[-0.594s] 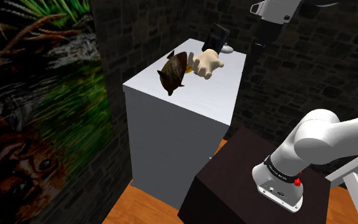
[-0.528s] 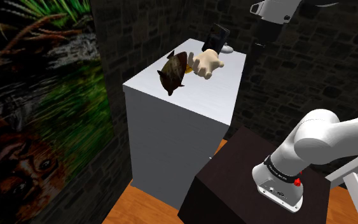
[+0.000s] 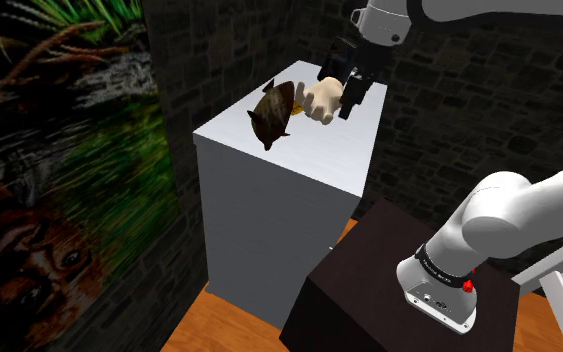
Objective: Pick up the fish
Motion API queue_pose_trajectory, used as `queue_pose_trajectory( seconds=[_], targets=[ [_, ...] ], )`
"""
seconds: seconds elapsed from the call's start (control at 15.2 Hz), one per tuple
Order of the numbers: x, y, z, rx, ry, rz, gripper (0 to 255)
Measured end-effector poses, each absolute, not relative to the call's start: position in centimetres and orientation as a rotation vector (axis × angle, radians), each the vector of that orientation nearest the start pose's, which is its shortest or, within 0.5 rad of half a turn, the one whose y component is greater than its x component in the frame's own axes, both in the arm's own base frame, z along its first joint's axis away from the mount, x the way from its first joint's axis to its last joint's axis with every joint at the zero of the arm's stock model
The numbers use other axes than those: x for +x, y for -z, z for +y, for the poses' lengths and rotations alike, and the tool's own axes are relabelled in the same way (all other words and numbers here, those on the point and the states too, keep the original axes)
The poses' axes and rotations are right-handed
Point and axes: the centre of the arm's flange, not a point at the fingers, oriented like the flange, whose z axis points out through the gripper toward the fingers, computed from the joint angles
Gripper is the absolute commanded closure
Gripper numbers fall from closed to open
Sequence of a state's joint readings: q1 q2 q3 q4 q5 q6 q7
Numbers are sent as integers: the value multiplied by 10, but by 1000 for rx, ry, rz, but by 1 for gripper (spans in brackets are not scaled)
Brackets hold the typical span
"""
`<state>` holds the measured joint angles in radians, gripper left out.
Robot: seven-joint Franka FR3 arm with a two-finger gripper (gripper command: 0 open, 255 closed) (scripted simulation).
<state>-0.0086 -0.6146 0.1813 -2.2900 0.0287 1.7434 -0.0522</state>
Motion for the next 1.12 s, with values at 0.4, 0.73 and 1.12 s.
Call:
queue_pose_trajectory(
  seconds=[0.4,0.73,1.12],
  targets=[
    [426,-552,127,-3291,192,-317,0],
    [476,-533,164,-3367,270,-326,0],
    [541,-510,202,-3453,369,-336,0]
  ],
)
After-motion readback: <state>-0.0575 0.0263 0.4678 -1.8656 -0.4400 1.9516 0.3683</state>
